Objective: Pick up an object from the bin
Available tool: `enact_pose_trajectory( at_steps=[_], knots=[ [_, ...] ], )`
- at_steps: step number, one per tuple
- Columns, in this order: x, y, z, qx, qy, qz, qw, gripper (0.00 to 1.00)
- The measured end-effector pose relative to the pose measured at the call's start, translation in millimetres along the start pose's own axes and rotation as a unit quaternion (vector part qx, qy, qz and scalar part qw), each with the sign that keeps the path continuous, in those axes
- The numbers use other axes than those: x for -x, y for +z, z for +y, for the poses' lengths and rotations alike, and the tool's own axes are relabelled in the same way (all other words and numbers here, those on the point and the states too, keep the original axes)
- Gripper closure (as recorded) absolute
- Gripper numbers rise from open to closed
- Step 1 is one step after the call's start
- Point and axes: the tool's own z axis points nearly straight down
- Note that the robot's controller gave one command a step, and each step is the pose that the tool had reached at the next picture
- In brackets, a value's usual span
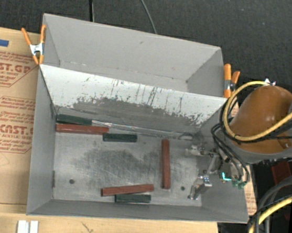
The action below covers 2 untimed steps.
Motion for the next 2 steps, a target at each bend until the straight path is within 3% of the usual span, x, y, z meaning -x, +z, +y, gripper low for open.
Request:
enact_pose_trajectory(
  at_steps=[1,2],
  knots=[
    [1.9,-4,0,0.000,-0.001,-0.0040,1.0000,0.00],
    [20.3,59,31,-0.001,-0.031,-0.0072,0.9995,0.00]
  ],
)
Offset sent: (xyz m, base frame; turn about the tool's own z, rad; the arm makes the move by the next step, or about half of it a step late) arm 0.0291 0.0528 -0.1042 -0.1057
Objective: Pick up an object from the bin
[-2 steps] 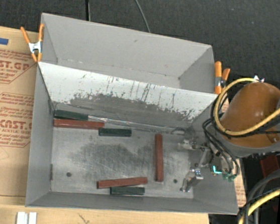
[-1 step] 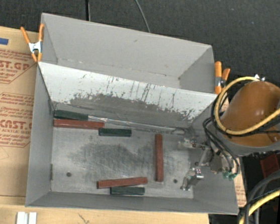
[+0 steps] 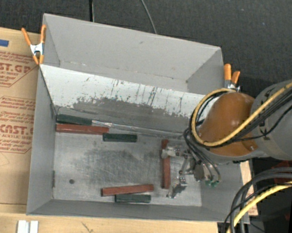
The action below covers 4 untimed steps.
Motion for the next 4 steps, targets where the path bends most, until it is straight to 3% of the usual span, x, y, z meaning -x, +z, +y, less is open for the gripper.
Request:
enact_pose_trajectory(
  at_steps=[1,2,3,4],
  knots=[
    [-12.1,53,8,0.001,-0.107,0.0056,0.9943,1.00],
    [-12.1,54,8,0.001,-0.107,0.0055,0.9943,1.00],
    [-13.3,-2,12,0.002,-0.141,0.0059,0.9899,1.00],
    [17.8,-74,-6,0.002,-0.259,0.0032,0.9657,1.00]
  ],
)
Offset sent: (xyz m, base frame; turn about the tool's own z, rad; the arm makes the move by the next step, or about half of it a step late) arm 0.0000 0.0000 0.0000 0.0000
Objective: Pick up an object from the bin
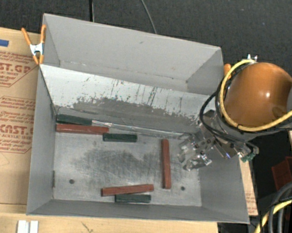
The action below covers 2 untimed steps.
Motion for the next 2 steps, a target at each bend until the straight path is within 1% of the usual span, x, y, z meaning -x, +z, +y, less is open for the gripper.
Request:
enact_pose_trajectory(
  at_steps=[1,2],
  knots=[
    [27.1,45.8,72.2,0.000,0.004,-0.0004,1.0000,0.00],
    [27.1,45.6,71.8,0.000,0.004,-0.0007,1.0000,0.00]
  ],
)
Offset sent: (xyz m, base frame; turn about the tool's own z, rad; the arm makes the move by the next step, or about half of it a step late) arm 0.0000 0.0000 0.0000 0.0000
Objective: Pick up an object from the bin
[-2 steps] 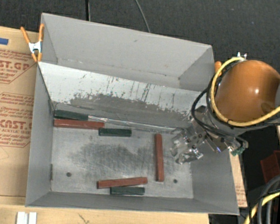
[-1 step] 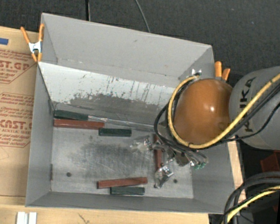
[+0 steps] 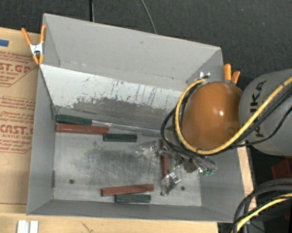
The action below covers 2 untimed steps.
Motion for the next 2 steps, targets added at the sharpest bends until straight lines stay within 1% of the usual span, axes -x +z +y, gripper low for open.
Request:
enact_pose_trajectory(
  at_steps=[1,2],
  knots=[
    [-2.4,82.1,-9.2,0.000,-0.131,0.0043,0.9914,1.00],
    [-2.2,82.1,-9.2,0.000,-0.131,0.0040,0.9914,1.00]
  ],
)
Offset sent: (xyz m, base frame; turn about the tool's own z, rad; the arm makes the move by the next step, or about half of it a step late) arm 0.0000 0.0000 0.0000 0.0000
